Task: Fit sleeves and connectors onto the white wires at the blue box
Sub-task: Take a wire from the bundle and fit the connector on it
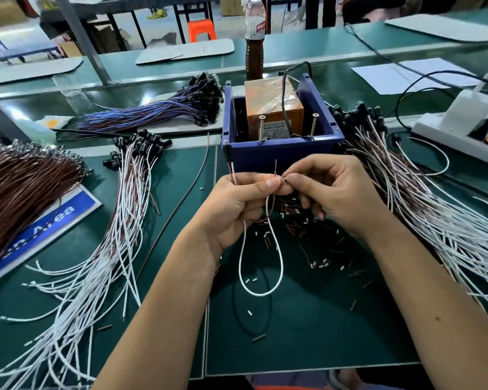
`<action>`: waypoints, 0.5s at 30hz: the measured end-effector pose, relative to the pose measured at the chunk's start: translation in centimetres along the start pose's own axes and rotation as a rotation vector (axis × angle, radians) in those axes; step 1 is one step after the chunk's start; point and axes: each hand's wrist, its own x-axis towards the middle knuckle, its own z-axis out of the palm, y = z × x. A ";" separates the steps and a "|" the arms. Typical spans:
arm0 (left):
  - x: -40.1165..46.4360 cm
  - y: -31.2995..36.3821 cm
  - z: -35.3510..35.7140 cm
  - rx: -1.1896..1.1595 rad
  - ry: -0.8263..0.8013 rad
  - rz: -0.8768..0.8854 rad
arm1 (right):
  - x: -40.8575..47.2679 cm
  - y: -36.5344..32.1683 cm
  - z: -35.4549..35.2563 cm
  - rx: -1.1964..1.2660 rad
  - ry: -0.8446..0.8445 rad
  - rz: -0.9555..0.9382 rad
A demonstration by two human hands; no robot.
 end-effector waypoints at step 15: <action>-0.4 0.2 1.1 -0.044 -0.001 0.258 | -0.2 -0.3 0.8 0.105 -0.179 0.204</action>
